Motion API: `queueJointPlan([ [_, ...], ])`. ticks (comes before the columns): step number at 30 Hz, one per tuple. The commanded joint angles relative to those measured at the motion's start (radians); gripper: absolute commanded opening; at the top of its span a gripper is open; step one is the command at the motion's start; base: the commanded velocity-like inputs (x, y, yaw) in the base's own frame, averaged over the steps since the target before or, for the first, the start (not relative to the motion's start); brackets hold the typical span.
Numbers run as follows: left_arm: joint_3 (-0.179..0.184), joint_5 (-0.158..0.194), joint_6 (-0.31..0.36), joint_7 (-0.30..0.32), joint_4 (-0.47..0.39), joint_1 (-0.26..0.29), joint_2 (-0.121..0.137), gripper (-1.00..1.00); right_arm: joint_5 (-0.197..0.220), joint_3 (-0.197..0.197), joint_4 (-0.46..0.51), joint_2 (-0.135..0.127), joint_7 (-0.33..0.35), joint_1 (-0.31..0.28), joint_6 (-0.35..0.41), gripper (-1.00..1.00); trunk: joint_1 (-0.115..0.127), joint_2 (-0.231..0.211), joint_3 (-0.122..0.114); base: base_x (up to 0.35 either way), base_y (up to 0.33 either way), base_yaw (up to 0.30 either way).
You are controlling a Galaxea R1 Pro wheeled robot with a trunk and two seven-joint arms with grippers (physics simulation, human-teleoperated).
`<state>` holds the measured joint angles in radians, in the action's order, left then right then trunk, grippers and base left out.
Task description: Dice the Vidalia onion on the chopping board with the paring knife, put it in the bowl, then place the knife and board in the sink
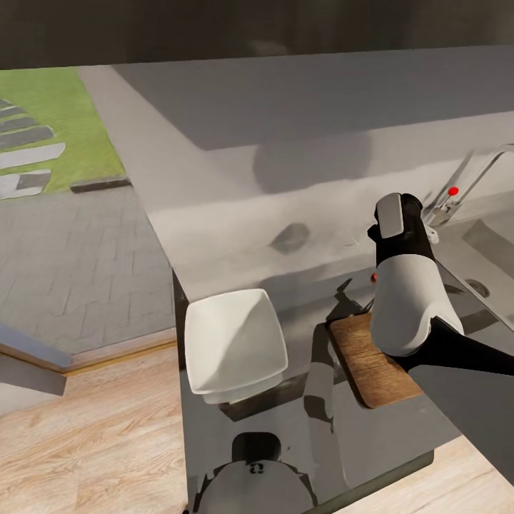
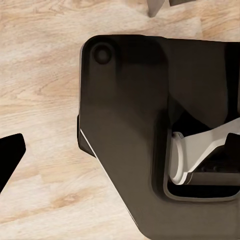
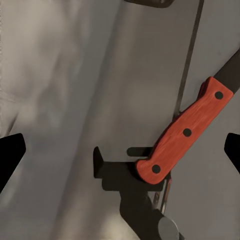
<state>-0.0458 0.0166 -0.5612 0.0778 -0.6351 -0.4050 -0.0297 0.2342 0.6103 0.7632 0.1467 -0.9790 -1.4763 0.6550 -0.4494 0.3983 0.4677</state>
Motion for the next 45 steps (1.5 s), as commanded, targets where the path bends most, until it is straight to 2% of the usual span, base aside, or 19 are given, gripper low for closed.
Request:
queueJointPlan([
  [1, -0.005, 0.002, 0.0, 0.008, -0.002, 0.0, -0.001, 1.0, 0.004, 0.002, 0.002, 0.001, -0.004, -0.001, 0.006, 1.0, -0.001, 0.002, 0.001, 0.004, 0.0, 0.0],
  [27, -0.005, 0.002, 0.0, 0.008, -0.002, 0.0, -0.001, 1.0, 0.001, 0.005, 0.001, -0.001, -0.01, -0.001, 0.005, 1.0, -0.001, 0.002, 0.006, 0.0, 0.0, 0.0],
  [29, -0.005, 0.002, 0.0, 0.008, -0.002, 0.0, -0.001, 1.0, 0.004, 0.006, 0.001, -0.002, -0.046, -0.001, 0.003, 1.0, -0.001, 0.002, 0.009, 0.0, 0.0, 0.0],
  [33, -0.005, 0.002, 0.0, 0.008, -0.002, 0.0, -0.001, 1.0, 0.006, 0.007, 0.001, -0.002, -0.073, -0.001, 0.002, 1.0, -0.001, 0.002, 0.014, 0.0, 0.0, 0.0],
  [45, -0.005, 0.002, 0.0, 0.008, -0.002, 0.0, -0.001, 1.0, 0.007, 0.008, 0.001, -0.003, -0.086, -0.001, 0.0, 1.0, -0.001, 0.002, 0.028, 0.0, 0.0, 0.0],
])
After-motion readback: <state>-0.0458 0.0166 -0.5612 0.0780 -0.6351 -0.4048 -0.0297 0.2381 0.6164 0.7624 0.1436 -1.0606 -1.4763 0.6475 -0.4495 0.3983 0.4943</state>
